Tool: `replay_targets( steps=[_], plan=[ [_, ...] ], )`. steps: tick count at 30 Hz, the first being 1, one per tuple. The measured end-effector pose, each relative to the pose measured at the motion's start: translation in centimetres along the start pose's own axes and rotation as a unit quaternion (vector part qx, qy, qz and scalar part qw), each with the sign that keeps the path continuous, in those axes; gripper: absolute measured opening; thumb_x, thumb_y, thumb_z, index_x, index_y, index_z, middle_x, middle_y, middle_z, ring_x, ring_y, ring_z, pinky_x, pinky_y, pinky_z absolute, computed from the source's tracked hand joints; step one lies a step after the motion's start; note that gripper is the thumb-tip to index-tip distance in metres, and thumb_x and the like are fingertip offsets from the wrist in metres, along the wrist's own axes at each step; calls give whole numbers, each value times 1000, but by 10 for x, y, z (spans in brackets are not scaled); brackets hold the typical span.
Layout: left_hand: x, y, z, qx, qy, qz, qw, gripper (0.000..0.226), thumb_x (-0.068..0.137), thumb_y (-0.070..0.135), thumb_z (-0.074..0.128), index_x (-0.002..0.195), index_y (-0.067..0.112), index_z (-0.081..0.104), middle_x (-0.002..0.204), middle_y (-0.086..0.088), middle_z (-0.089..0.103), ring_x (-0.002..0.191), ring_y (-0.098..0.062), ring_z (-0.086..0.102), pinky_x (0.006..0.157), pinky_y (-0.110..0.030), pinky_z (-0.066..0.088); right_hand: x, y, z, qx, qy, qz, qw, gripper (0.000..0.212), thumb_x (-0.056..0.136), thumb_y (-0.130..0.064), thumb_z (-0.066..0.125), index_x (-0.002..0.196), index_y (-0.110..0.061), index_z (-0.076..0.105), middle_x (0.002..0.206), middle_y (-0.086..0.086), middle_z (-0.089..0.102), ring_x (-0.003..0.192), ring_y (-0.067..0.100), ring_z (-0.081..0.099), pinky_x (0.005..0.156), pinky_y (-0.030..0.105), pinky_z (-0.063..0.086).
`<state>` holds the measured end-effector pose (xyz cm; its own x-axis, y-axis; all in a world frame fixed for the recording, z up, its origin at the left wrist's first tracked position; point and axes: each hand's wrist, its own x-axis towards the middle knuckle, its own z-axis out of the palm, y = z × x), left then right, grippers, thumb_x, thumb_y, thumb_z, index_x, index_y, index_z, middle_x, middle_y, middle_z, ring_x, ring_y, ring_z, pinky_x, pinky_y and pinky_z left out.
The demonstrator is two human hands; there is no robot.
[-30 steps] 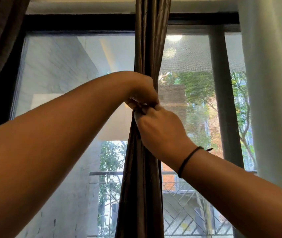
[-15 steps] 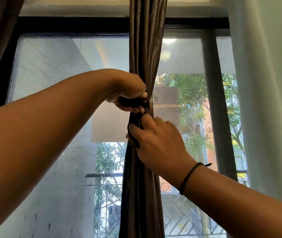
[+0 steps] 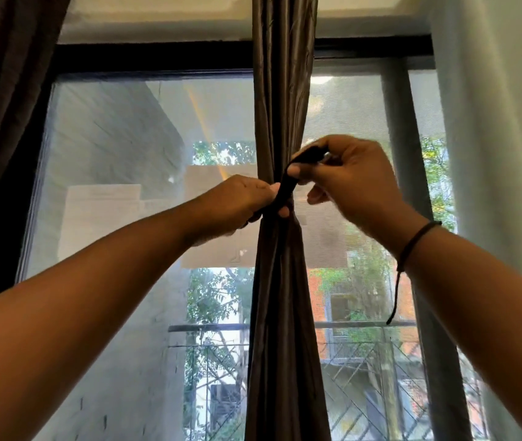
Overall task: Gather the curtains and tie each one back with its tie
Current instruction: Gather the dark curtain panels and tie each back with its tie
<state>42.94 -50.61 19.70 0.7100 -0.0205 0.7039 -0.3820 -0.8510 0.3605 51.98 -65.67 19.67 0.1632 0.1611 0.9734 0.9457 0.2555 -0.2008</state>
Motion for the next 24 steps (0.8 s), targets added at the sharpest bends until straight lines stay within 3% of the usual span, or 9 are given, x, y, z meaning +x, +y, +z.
replay_targets(
  steps=[3, 5, 7, 10, 13, 15, 19, 21, 24],
  plan=[
    [-5, -4, 4, 45, 15, 51, 998, 44, 103, 33, 29, 88, 12, 65, 51, 17, 54, 45, 4, 44, 52, -13, 35, 14, -4, 7, 28, -46, 31, 998, 9, 80, -6, 72, 88, -7, 70, 71, 13, 69, 42, 14, 58, 46, 27, 53],
    [-5, -9, 5, 77, 35, 71, 994, 40, 101, 37, 35, 89, 16, 67, 68, 11, 59, 58, 2, 49, 65, -24, 40, 17, -3, 17, -6, -76, 20, 997, 11, 83, -7, 69, 93, -4, 68, 70, 9, 67, 38, 6, 54, 40, 19, 46],
    [-4, -12, 3, 124, 70, 65, 988, 33, 99, 35, 43, 87, 16, 67, 74, 0, 62, 68, -11, 55, 71, -34, 43, 18, -2, 25, -57, -97, -6, 994, 11, 84, -10, 68, 95, -7, 66, 71, 4, 64, 39, 0, 53, 38, 10, 38],
    [-5, -15, 0, 194, 128, 79, 969, 28, 95, 35, 50, 74, 23, 64, 66, -1, 60, 66, -18, 57, 67, -37, 46, 22, 5, 28, -177, -96, -51, 978, 23, 81, -23, 72, 97, -23, 56, 75, 2, 66, 51, -1, 55, 47, 17, 44],
    [-4, -19, -4, 212, 165, 90, 959, 22, 92, 38, 56, 89, 24, 73, 72, -1, 66, 68, -15, 59, 68, -35, 48, 27, 5, 29, -251, -116, -72, 958, 11, 84, -30, 67, 91, -26, 60, 81, 0, 67, 74, 12, 62, 69, 34, 53],
    [-3, -22, -9, 218, 189, 92, 953, 24, 90, 39, 58, 94, 21, 74, 74, 4, 66, 68, -10, 57, 66, -29, 45, 27, 0, 32, -295, -158, -74, 940, 11, 90, -29, 58, 93, -22, 67, 90, 0, 68, 86, 19, 62, 76, 36, 51],
    [-1, -25, -18, 243, 214, 79, 943, 27, 92, 39, 55, 92, 17, 70, 77, 5, 63, 71, -12, 57, 65, -25, 42, 22, -11, 40, -313, -272, -29, 909, 17, 85, -15, 56, 98, -11, 66, 103, 15, 60, 93, 30, 58, 79, 42, 50],
    [1, -25, -16, 231, 211, 63, 948, 25, 95, 36, 51, 83, 17, 63, 69, 7, 56, 64, -9, 51, 59, -25, 37, 23, -13, 42, -333, -303, 4, 893, 10, 79, -20, 62, 88, -19, 57, 107, 14, 48, 96, 32, 52, 78, 43, 49],
    [4, -21, -5, 194, 193, 40, 961, 34, 98, 31, 48, 71, 11, 57, 64, 0, 51, 62, -17, 49, 57, -29, 34, 28, -14, 44, -407, -331, 19, 851, 18, 76, -28, 66, 88, -23, 54, 100, 5, 39, 95, 29, 43, 69, 31, 38]
  ],
)
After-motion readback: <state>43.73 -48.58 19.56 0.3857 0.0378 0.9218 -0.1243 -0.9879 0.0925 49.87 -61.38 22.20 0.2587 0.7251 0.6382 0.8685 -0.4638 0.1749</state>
